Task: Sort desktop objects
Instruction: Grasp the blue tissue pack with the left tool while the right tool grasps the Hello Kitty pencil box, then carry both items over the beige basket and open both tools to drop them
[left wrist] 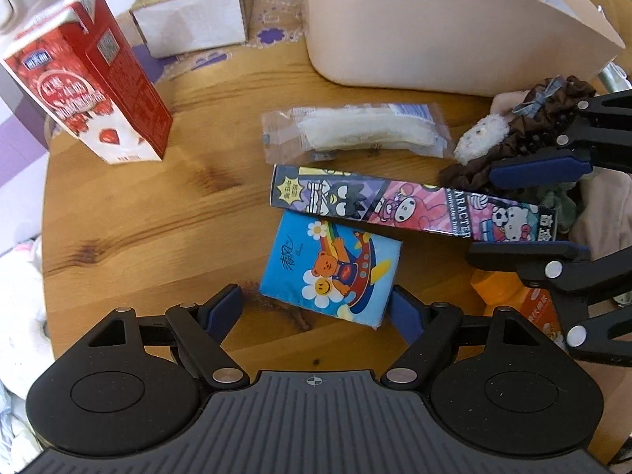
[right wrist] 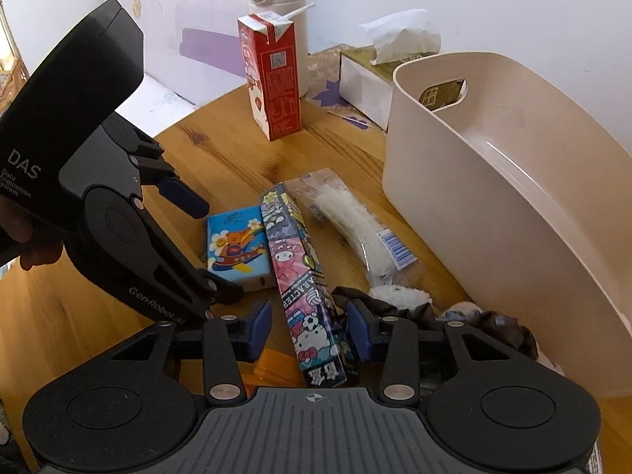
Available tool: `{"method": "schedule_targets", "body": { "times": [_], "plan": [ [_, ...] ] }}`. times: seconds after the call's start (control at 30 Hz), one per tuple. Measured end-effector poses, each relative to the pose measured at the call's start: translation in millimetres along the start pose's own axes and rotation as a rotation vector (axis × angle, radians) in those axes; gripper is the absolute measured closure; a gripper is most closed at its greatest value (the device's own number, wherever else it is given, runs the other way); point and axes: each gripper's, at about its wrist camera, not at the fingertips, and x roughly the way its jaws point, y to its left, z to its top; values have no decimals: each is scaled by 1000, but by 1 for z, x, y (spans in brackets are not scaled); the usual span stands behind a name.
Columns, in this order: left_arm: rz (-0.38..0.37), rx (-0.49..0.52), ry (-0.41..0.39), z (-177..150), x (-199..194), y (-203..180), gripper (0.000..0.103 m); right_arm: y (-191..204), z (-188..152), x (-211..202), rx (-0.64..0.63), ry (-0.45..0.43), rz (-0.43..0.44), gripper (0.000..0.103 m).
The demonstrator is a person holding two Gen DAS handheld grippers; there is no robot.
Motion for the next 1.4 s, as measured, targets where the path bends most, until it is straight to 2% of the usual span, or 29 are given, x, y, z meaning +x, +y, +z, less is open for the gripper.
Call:
{"method": "schedule_targets", "body": {
  "times": [0.2, 0.27, 0.3, 0.33, 0.43, 0.53, 1.13, 1.4],
  "plan": [
    [13, 7, -41, 2, 1, -1, 23, 10, 5, 12, -38, 17, -22, 58],
    [6, 1, -51, 1, -1, 1, 27, 11, 4, 14, -43, 22, -33, 73],
    [7, 1, -56, 1, -2, 1, 34, 11, 4, 14, -40, 25, -35, 75],
    [8, 1, -61, 1, -4, 1, 36, 10, 4, 14, -35, 25, -34, 76],
    [-23, -22, -48, 0, -6, 4, 37, 7, 2, 10, -17, 14, -29, 78],
    [-12, -15, -62, -1, -11, 2, 37, 5, 2, 4, 3, -2, -22, 81],
    [-11, -49, -136, -12, -59, -13, 37, -6, -15, -50, 50, -77, 12, 81],
    [-17, -53, -173, -10, -76, -22, 37, -12, -23, -83, 56, -138, -2, 81]
  ]
}}
